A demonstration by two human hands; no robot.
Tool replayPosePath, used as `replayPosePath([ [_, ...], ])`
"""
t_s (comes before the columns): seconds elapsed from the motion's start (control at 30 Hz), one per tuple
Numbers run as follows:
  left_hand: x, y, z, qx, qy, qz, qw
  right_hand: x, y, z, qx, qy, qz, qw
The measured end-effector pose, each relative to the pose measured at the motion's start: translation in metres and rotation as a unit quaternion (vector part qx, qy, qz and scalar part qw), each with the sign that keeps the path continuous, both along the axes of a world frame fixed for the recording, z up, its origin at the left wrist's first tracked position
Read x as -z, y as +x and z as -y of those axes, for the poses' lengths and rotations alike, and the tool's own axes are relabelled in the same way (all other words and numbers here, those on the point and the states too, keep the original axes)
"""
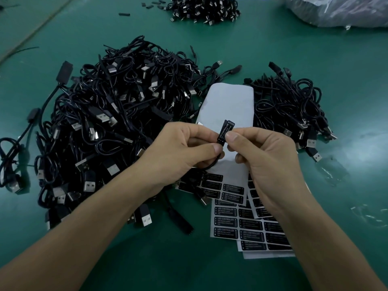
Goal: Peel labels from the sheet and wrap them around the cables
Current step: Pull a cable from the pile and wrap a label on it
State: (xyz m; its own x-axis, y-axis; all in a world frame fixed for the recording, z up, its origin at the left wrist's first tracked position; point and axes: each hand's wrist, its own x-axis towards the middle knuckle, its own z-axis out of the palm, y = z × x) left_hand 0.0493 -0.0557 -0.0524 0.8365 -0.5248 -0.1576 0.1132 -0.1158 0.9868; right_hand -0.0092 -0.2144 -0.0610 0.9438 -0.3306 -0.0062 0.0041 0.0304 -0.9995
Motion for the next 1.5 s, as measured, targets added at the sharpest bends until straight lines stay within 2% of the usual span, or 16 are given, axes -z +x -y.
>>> replayPosePath([
  [0.7,0.0020,0.0006,0.0003,0.015,0.002,0.006,1.000,-0.0009,-0.0016,-0.0036,0.023,-0.106,0.056,0.993],
  [1.23,0.0045,-0.0018,0.0015,-0.004,-0.021,0.026,0.999,-0.0026,-0.0030,-0.0066,0.020,-0.096,0.095,0.991],
  [1.5,0.0076,-0.0023,0.0010,-0.012,-0.028,0.047,0.998,0.0002,-0.0051,-0.0010,0.045,-0.076,0.082,0.993],
])
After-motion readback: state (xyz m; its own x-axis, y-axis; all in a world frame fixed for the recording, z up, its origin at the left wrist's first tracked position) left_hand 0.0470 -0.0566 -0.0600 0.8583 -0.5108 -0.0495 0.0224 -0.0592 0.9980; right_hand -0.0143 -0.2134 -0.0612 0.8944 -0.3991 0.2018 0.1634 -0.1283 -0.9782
